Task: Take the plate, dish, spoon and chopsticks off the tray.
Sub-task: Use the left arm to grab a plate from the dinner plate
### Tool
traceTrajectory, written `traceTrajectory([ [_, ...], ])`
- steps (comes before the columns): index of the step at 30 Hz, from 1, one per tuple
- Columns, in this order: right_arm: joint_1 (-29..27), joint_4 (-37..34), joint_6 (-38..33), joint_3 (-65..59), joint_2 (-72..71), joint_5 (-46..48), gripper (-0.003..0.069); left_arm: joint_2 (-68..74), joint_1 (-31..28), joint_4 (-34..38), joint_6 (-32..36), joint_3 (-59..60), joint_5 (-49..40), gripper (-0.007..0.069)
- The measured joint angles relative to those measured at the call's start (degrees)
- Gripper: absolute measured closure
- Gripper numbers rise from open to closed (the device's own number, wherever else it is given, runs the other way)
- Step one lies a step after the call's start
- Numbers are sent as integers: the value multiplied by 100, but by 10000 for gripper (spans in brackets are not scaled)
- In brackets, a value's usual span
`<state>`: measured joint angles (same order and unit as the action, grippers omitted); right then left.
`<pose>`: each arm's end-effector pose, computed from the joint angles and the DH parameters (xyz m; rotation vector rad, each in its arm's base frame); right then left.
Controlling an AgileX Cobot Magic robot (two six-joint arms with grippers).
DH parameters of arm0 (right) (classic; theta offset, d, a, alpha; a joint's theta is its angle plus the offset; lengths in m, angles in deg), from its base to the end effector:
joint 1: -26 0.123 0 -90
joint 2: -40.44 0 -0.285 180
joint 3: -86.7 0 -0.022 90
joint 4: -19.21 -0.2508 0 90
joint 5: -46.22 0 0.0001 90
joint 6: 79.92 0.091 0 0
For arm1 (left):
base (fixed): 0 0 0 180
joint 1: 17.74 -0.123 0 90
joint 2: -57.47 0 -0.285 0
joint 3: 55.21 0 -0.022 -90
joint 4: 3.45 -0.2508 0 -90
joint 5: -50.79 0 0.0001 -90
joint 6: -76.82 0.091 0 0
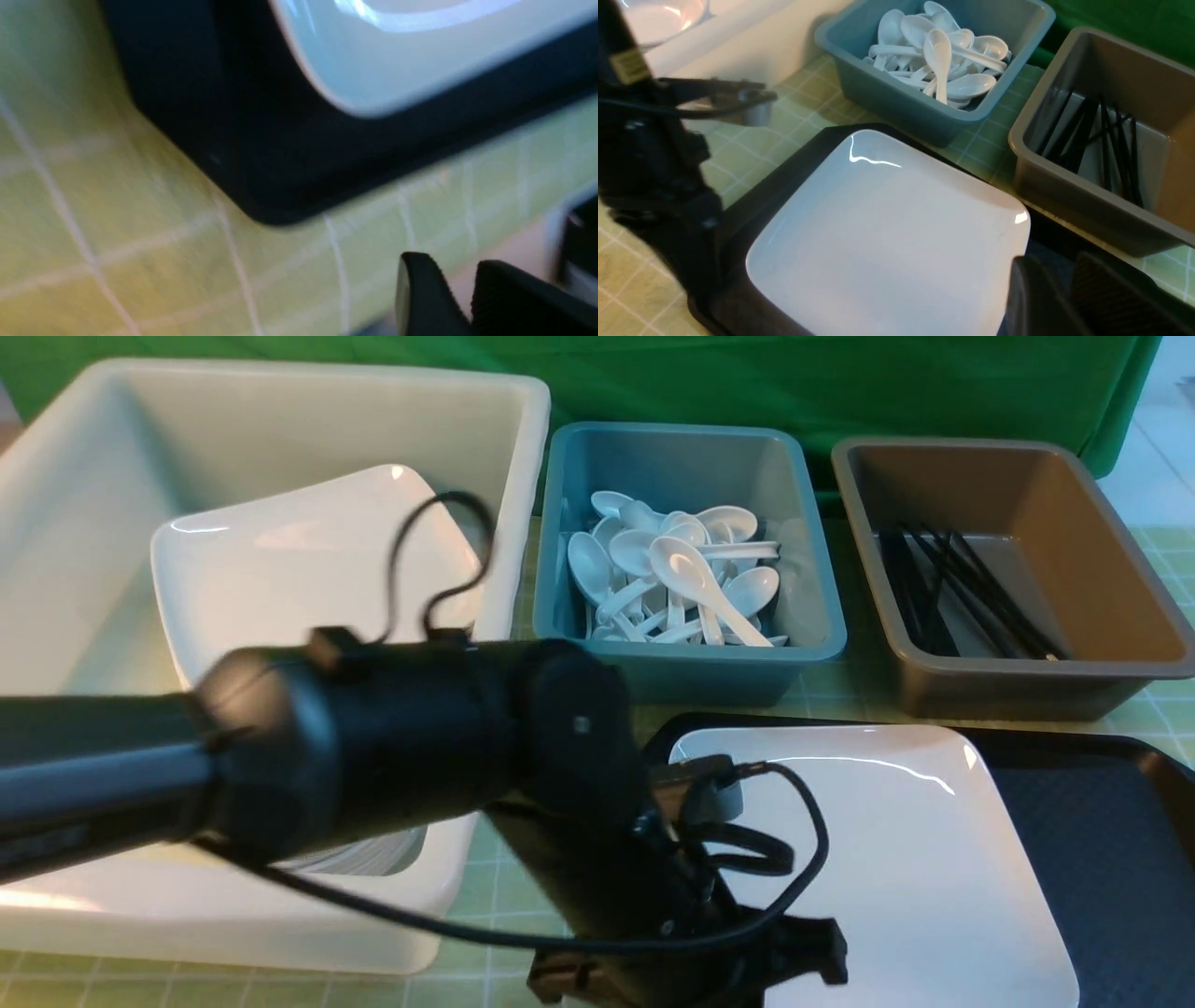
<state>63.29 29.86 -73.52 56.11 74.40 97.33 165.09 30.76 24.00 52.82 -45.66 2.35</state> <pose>0.0573 0.0272 0.3715 -0.5617 1.9355 0.2671 0.2054 -0.2796 0.2183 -0.2287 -3.0143 0.7142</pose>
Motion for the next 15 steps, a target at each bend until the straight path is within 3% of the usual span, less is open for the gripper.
traceTrajectory([
  [4, 0, 4, 0, 0, 0, 0, 535, 285, 1, -609, -422, -277, 61, 368],
  [8, 0, 4, 6, 0, 0, 0, 533, 445, 1, -680, -495, -304, 218, 332],
  [15, 0, 4, 10, 0, 0, 0, 526, 726, 1, -680, -527, -304, 562, 326],
])
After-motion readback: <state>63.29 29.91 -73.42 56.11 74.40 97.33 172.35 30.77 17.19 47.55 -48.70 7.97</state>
